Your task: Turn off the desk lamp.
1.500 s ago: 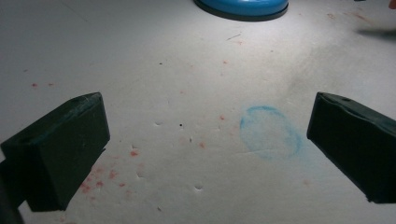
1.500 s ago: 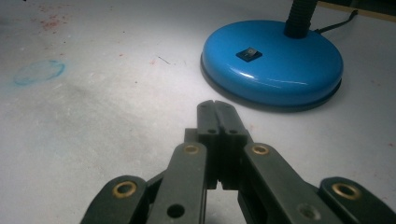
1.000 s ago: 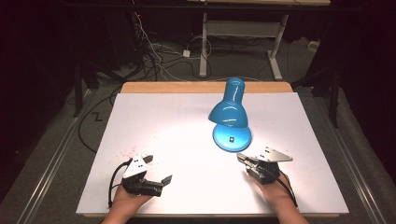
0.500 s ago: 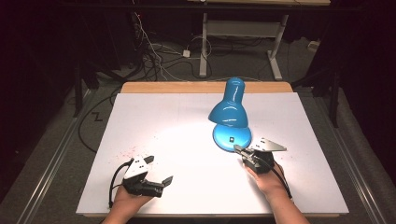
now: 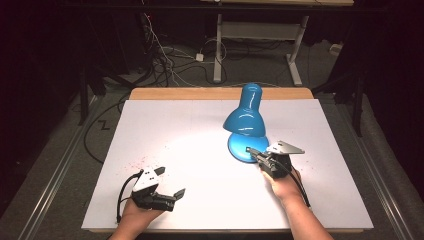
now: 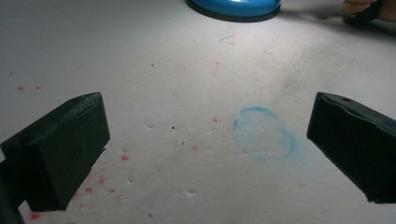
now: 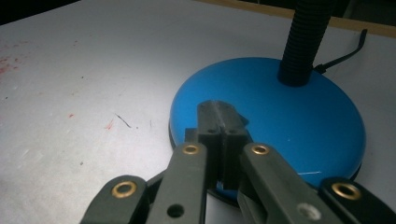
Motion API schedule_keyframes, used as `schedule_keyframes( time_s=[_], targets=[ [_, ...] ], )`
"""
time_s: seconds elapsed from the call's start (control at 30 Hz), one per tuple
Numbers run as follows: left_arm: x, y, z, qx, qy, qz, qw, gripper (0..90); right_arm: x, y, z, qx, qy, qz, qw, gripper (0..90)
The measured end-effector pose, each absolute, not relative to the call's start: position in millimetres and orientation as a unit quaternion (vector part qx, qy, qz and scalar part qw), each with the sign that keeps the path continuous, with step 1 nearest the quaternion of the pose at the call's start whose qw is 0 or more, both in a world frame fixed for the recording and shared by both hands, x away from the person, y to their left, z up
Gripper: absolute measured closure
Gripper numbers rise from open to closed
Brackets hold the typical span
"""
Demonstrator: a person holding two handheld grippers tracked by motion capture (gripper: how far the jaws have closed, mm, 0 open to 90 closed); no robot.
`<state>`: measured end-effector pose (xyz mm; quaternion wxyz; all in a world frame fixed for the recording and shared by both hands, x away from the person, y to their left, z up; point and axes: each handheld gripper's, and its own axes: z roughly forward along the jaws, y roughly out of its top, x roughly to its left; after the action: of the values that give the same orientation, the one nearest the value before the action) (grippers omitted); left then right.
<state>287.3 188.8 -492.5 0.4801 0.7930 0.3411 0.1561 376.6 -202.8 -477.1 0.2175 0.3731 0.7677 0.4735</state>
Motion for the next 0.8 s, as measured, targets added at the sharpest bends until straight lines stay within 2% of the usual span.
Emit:
schedule_keyframes(
  time_s=[0.8],
  targets=[
    [287.3,189.6,-492.1,0.791,0.34,0.158,0.483,0.0,402.0,-195.9,-477.4,0.392,0.769,0.459,0.213,90.0]
  ],
)
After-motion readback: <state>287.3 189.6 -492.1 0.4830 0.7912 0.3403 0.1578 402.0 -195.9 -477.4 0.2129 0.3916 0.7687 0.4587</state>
